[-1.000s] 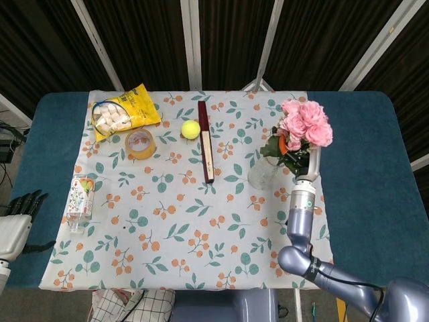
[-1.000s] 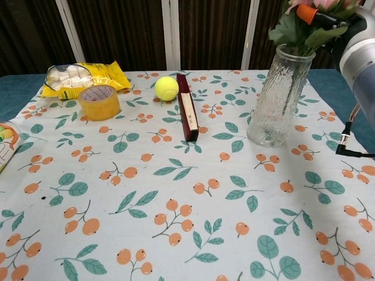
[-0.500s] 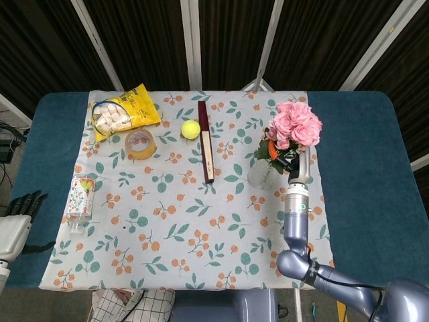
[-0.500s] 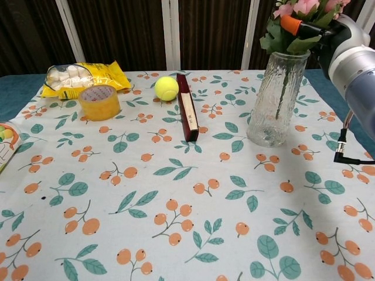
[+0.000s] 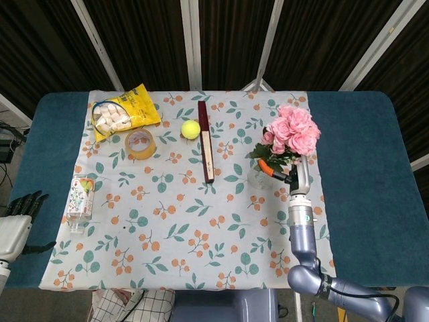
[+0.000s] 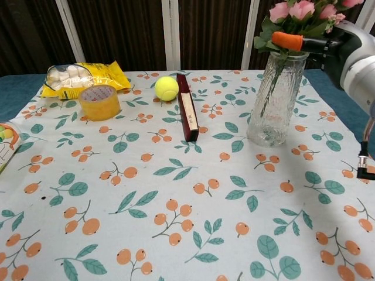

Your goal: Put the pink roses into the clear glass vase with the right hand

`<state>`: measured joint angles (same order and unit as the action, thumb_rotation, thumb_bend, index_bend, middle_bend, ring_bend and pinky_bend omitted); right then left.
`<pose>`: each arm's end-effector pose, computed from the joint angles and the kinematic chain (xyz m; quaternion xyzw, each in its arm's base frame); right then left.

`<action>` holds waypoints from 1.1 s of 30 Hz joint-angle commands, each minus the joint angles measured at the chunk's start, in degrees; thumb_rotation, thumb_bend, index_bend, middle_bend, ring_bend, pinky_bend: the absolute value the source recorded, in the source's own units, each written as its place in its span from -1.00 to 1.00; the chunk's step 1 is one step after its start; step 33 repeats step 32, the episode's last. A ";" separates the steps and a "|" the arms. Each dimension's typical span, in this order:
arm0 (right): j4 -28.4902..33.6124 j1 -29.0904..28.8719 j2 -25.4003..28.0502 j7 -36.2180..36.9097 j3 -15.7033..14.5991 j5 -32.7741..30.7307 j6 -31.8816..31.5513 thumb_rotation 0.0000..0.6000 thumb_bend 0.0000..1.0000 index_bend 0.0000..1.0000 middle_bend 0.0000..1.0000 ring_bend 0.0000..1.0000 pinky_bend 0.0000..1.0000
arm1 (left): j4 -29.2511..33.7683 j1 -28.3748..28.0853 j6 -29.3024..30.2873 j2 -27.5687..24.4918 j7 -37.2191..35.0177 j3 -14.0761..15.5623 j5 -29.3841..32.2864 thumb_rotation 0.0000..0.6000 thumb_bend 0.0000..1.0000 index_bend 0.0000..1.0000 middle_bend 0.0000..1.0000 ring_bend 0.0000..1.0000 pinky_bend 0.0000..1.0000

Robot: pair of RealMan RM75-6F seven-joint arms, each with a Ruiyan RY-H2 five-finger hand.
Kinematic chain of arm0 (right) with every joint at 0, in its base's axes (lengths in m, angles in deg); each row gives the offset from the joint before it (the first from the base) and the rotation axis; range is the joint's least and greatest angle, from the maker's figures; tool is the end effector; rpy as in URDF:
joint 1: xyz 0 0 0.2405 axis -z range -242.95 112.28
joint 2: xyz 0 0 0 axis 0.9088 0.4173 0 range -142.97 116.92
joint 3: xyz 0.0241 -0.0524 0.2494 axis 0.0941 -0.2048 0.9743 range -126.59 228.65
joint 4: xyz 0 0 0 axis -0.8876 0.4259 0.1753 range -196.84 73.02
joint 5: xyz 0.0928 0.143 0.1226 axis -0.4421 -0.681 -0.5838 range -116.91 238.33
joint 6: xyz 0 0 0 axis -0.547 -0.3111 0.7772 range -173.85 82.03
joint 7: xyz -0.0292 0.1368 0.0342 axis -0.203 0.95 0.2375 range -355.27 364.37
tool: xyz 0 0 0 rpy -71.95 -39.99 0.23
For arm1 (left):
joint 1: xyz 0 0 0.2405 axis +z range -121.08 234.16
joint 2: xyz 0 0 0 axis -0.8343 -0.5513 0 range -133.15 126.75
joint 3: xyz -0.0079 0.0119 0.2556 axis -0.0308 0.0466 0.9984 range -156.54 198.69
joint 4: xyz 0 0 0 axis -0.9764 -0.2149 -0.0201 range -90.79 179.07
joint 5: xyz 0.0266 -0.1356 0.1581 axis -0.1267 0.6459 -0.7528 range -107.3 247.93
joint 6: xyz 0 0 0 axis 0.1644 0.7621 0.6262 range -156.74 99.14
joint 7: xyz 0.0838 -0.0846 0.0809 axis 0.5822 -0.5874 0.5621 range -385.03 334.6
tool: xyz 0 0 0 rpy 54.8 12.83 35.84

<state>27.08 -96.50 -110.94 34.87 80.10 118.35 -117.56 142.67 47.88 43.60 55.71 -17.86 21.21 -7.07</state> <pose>-0.1472 -0.3511 0.0303 0.2239 -0.6517 0.6829 0.2424 -0.3203 0.1836 0.1498 -0.6352 -0.4440 -0.2690 0.5718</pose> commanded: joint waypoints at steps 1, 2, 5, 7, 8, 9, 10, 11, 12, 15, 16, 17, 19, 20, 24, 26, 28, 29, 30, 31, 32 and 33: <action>2.94 2.82 3.37 -2.17 -2.53 1.45 -0.77 1.00 -0.65 -1.00 -1.00 -1.00 -1.00 | 0.03 0.02 0.05 -0.05 -0.04 0.03 -0.06 1.00 -1.00 -1.00 -1.00 -1.00 -1.00; 3.59 3.48 4.33 -2.95 -3.18 1.82 -0.96 1.00 -0.65 -1.00 -1.00 -1.00 -1.00 | 0.03 0.03 0.12 -0.06 -0.07 0.04 -0.12 1.00 -1.00 -1.00 -1.00 -1.00 -1.00; 5.88 5.59 8.06 -5.53 -5.27 3.09 -1.27 1.00 -0.65 -1.00 -1.00 -1.00 -1.00 | 0.01 0.11 0.34 -0.06 -0.06 0.11 -0.35 1.00 -1.00 -1.00 -1.00 -1.00 -1.00; 7.48 7.27 10.86 -7.37 -7.22 4.25 -1.53 1.00 -0.65 -1.00 -1.00 -1.00 -1.00 | 0.00 0.19 0.53 -0.07 -0.02 0.15 -0.49 1.00 -1.00 -1.00 -1.00 -1.00 -1.00; 8.28 8.24 12.37 -8.20 -8.37 4.91 -1.68 1.00 -0.65 -1.00 -1.00 -1.00 -1.00 | 0.00 0.25 0.71 -0.05 0.00 0.16 -0.58 1.00 -1.00 -1.00 -1.00 -1.00 -1.00; 9.11 9.23 13.95 -8.92 -9.53 5.61 -1.81 1.00 -0.65 -1.00 -1.00 -1.00 -1.00 | -0.02 0.32 0.88 -0.03 -0.01 0.17 -0.65 1.00 -1.00 -1.00 -1.00 -1.00 -1.00; 10.32 10.78 16.49 -9.82 -11.22 6.67 -2.07 1.00 -0.65 -1.00 -1.00 -1.00 -1.00 | -0.07 0.44 1.19 0.00 -0.02 0.17 -0.81 1.00 -1.00 -1.00 -1.00 -1.00 -1.00; 11.08 11.86 18.28 -10.05 -12.26 7.56 -2.36 1.00 -0.65 -1.00 -1.00 -1.00 -1.00 | -0.12 0.52 1.40 0.01 0.00 0.20 -0.93 1.00 -1.00 -1.00 -1.00 -1.00 -1.00; 11.72 12.93 19.92 -10.05 -13.16 8.32 -2.72 1.00 -0.65 -1.00 -1.00 -1.00 -1.00 | -0.16 0.62 1.65 0.03 0.01 0.20 -1.06 1.00 -1.00 -1.00 -1.00 -1.00 -1.00; 13.72 16.30 25.04 -9.14 -16.00 9.82 -3.16 1.00 -0.65 -1.00 -1.00 -1.00 -1.00 | -0.35 0.95 2.53 0.17 0.35 0.27 -1.55 1.00 -1.00 -1.00 -1.00 -1.00 -1.00; 14.16 17.29 26.89 -9.22 -17.13 10.33 -3.04 1.00 -0.65 -1.00 -1.00 -1.00 -1.00 | -0.43 1.07 2.88 0.24 0.57 0.30 -1.76 1.00 -1.00 -1.00 -1.00 -1.00 -1.00; 14.52 18.11 28.61 -9.37 -18.12 11.06 -3.00 1.00 -0.65 -1.00 -1.00 -1.00 -1.00 | -0.52 1.20 3.26 0.32 0.84 0.34 -1.98 1.00 -1.00 -1.00 -1.00 -1.00 -1.00; 14.69 19.46 32.01 -10.61 -20.51 13.23 -2.71 1.00 -0.65 -1.00 -1.00 -1.00 -1.00 | -0.63 1.52 4.10 0.48 1.33 0.39 -2.39 1.00 -1.00 -1.00 -1.00 -1.00 -1.00; 14.52 19.98 33.62 -11.61 -21.74 14.52 -2.57 1.00 -0.65 -1.00 -1.00 -1.00 -1.00 | -0.67 1.70 4.54 0.54 1.54 0.42 -2.59 1.00 -1.00 -1.00 -1.00 -1.00 -1.00; 11.18 22.56 38.14 -19.25 -26.25 20.70 -5.46 1.00 -0.65 -1.00 -1.00 -1.00 -1.00 | -1.15 2.71 7.13 0.84 2.84 0.52 -3.79 1.00 -1.00 -1.00 -1.00 -1.00 -1.00; 9.25 23.82 38.85 -23.81 -27.95 23.16 -7.52 1.00 -0.65 -1.00 -1.00 -1.00 -1.00 | -1.67 3.25 8.54 1.16 3.48 0.49 -4.33 1.00 -1.00 -1.00 -1.00 -1.00 -1.00; 7.14 25.19 38.81 -29.16 -29.20 25.39 -10.27 1.00 -0.65 -1.00 -1.00 -1.00 -1.00 | -2.29 3.76 9.75 1.55 4.00 0.40 -4.57 1.00 -1.00 -1.00 -1.00 -1.00 -1.00; 6.10 25.86 38.64 -32.03 -29.74 26.27 -11.50 1.00 -0.65 -1.00 -1.00 -1.00 -1.00 | -2.57 3.98 10.27 1.77 4.10 0.29 -4.59 1.00 -1.00 -1.00 -1.00 -1.00 -1.00; 5.46 26.42 38.39 -34.39 -30.12 26.83 -12.46 1.00 -0.65 -1.00 -1.00 -1.00 -1.00 | -2.85 4.17 10.76 2.02 4.07 0.14 -4.58 1.00 -1.00 -1.00 -1.00 -1.00 -1.00; 5.01 26.88 38.11 -36.46 -30.38 27.21 -13.23 1.00 -0.65 -1.00 -1.00 -1.00 -1.00 | -3.11 4.31 11.23 2.27 3.90 -0.07 -4.56 1.00 -1.00 -1.00 -1.00 -1.00 -1.00; 4.80 27.40 37.70 -38.33 -30.51 27.40 -14.04 1.00 -0.65 -1.00 -1.00 -1.00 -1.00 | -3.47 4.43 11.70 2.62 3.53 -0.30 -4.66 1.00 -1.00 -1.00 -1.00 -1.00 -1.00; 4.80 27.40 37.70 -38.33 -30.51 27.40 -14.04 1.00 -0.65 -1.00 -1.00 -1.00 -1.00 | -3.47 4.43 11.70 2.62 3.53 -0.30 -4.66 1.00 -1.00 -1.00 -1.00 -1.00 -1.00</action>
